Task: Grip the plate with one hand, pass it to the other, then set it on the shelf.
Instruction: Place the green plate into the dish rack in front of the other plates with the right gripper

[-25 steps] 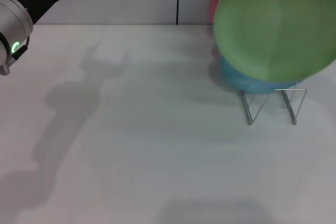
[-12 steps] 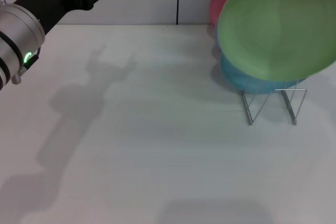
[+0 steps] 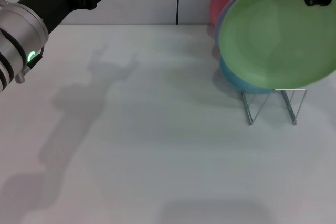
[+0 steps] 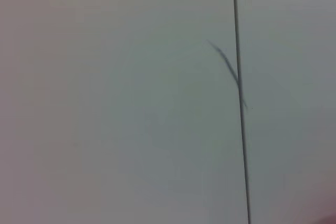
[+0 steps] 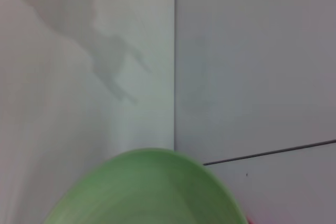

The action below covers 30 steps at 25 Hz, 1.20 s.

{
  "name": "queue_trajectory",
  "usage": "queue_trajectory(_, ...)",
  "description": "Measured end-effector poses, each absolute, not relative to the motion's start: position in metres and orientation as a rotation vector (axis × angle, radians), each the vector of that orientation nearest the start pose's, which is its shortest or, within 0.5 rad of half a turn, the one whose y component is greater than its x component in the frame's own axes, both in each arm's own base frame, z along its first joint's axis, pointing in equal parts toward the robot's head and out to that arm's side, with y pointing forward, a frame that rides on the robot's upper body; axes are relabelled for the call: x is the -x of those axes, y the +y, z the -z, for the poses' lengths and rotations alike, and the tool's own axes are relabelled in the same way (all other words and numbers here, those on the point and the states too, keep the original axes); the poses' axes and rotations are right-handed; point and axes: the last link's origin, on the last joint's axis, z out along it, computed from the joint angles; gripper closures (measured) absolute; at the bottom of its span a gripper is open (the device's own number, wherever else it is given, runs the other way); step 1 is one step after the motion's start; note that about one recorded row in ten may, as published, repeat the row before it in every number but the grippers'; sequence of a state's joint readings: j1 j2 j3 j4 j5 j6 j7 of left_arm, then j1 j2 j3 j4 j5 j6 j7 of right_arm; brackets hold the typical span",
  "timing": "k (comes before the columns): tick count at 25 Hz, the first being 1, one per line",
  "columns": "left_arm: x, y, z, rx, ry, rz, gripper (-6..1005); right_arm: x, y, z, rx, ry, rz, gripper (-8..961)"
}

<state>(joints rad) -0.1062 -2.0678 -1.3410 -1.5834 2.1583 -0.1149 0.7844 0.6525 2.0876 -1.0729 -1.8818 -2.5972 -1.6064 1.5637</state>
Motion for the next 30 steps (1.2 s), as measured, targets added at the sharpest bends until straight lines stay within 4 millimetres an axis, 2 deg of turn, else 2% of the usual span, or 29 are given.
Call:
queue_trajectory(23,0.141,0.36,-0.028,1.899,-0.456,0.636,139,-0.111,0.351,-0.118,2.412,-0.568,0.503,869)
queue_trajectory(30,0.138,0.36,-0.026,1.909,-0.449,0.639,139,-0.123,0.353,-0.119,2.419,-0.417,0.572,858)
